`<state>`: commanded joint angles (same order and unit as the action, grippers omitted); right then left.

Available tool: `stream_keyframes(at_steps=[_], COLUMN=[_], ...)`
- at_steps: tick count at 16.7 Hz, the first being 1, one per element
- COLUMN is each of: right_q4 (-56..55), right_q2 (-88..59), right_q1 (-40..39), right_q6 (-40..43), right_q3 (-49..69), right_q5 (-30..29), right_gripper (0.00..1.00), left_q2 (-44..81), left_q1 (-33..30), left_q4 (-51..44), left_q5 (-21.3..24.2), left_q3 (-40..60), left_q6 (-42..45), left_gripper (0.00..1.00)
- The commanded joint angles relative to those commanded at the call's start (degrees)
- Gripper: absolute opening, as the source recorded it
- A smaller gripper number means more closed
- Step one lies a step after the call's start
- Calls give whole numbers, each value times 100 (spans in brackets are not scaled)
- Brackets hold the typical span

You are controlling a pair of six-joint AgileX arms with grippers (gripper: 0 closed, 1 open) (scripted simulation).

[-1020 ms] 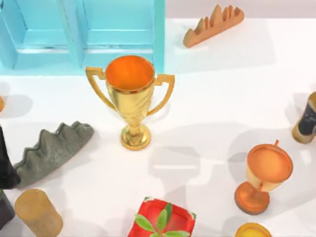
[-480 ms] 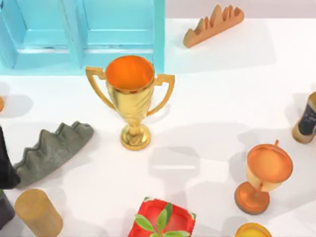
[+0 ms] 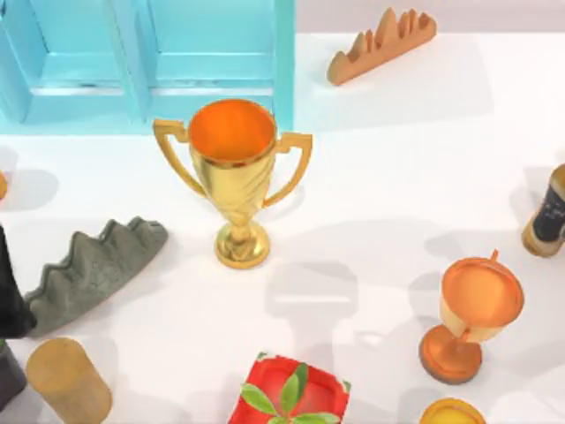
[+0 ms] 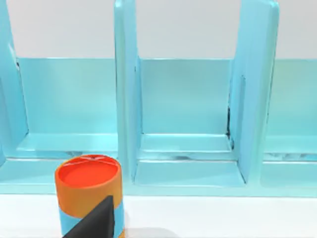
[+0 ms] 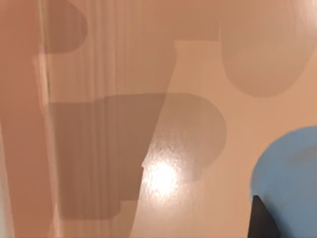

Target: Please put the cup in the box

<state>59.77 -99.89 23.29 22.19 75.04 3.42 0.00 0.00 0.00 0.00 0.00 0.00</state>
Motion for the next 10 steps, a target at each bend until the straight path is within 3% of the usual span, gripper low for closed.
stream_keyframes(at_steps=[2,10], right_q4=[0,0], right_q2=[0,0], right_q1=[0,0], right_q6=[0,0], right_q3=[0,0], right_q5=[0,0], right_gripper=[0,60], left_q2=[0,0], left_q1=[0,0], left_q4=[0,0], left_q5=[0,0], left_q3=[0,0], left_q6=[0,0], left_gripper=[100,100])
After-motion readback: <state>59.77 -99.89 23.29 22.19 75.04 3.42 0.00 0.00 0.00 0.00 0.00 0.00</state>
